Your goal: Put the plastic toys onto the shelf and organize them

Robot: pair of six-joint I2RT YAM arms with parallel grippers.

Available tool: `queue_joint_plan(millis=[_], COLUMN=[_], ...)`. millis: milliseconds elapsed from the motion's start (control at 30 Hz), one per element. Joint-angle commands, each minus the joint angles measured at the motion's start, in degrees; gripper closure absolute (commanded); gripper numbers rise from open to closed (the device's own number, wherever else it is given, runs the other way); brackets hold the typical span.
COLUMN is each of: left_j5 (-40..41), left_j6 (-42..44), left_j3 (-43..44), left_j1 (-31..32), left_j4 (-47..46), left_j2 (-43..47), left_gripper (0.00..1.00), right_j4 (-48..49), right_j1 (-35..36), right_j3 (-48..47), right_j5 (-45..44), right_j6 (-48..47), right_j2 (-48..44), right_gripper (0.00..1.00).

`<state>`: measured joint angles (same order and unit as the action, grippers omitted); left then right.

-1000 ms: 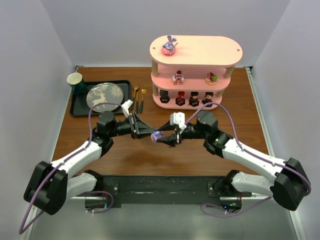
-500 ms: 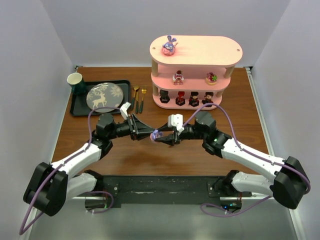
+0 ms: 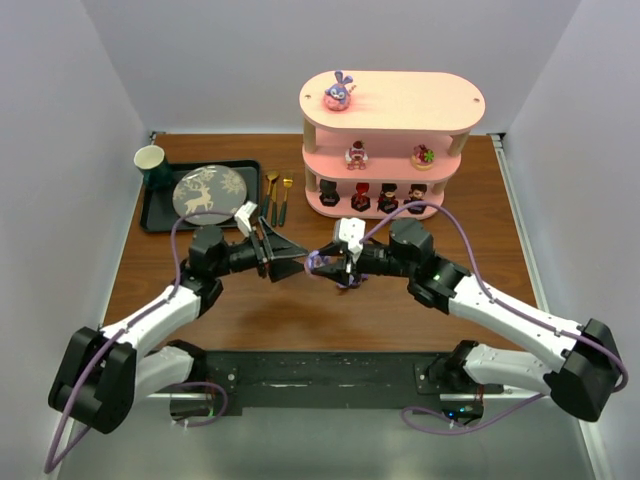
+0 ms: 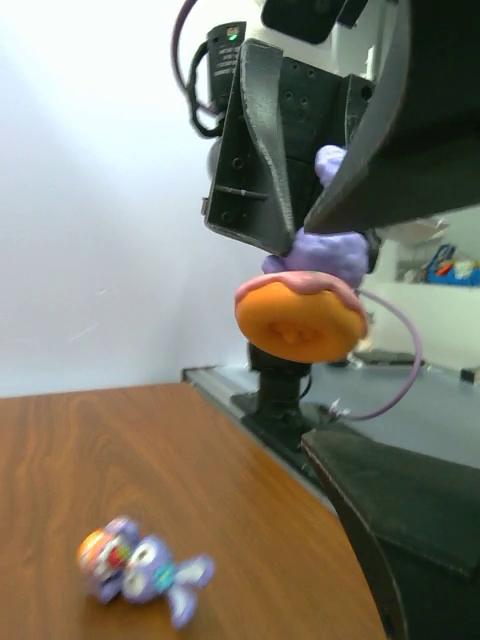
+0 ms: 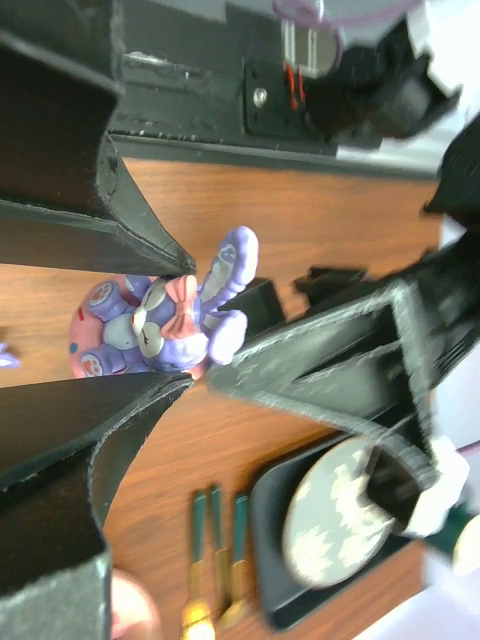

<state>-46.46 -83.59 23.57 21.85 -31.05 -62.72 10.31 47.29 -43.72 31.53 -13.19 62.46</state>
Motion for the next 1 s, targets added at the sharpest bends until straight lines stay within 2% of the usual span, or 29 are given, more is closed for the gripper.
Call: queue_joint_plan(millis=[0, 33, 100, 133, 167, 200, 233, 267, 333, 467, 600, 833, 967], left_j5=[-1.2, 0.0, 9.1, 14.5, 21.0, 32.3, 37.4, 46.2, 53.6, 57.3, 59.2, 59.2, 59.5], left_j6=[12.9, 22.2, 33.1, 44.5, 48.7, 52.1, 57.2, 59.2, 62.3, 65.7, 67.9, 68.8, 68.8], left_j3=[8.5, 10.9, 20.0, 23.3, 26.2, 29.1, 29.2, 28.7, 26.5, 18.1, 18.5, 18.3, 18.0], left_j1=[-5.2, -7.8, -9.6, -9.8, -9.7, -9.7, -9.8, -9.7, -8.0, -7.8, -6.0, -5.1, -4.4], left_j4=[10.1, 20.5, 32.7, 43.5, 47.3, 49.2, 50.4, 50.5, 47.7, 42.0, 43.0, 43.0, 43.1], left_j2=[0.8, 0.7, 0.3, 0.1, 0.0, 0.9, 1.7, 2.7, 6.0, 10.4, 11.5, 11.5, 11.4], left_gripper=[0.07, 0.04, 0.00, 0.00, 0.00, 0.00, 0.00, 0.00, 0.00, 0.00, 0.01, 0.02, 0.02], right_j4=[-9.9, -11.6, -14.9, -16.1, -17.1, -19.4, -20.8, -22.2, -26.6, -30.8, -36.0, -41.2, -44.8], right_j1=[-0.4, -0.5, -1.1, -1.3, -1.8, -2.0, -2.2, -2.6, -3.1, -6.7, -12.0, -16.9, -20.7], right_j3=[-6.4, -8.8, -11.4, -14.3, -15.9, -17.8, -22.1, -24.5, -32.2, -42.7, -53.0, -70.5, -80.5], right_j5=[-11.9, -13.8, -18.9, -20.7, -22.5, -25.0, -29.5, -31.4, -39.1, -44.4, -43.6, -46.5, -42.9], right_j6=[1.8, 2.1, 3.5, 4.0, 4.5, 5.5, 6.2, 6.8, 8.2, 10.1, 15.6, 17.8, 20.4], right_j2=[-1.3, -1.1, -0.7, -0.3, -0.1, 1.1, 1.8, 2.8, 6.3, 12.0, 17.9, 26.5, 33.7], right_gripper=[1.00, 1.00, 1.00, 1.00, 1.00, 1.00, 1.00, 1.00, 1.00, 1.00, 1.00, 1.00, 1.00])
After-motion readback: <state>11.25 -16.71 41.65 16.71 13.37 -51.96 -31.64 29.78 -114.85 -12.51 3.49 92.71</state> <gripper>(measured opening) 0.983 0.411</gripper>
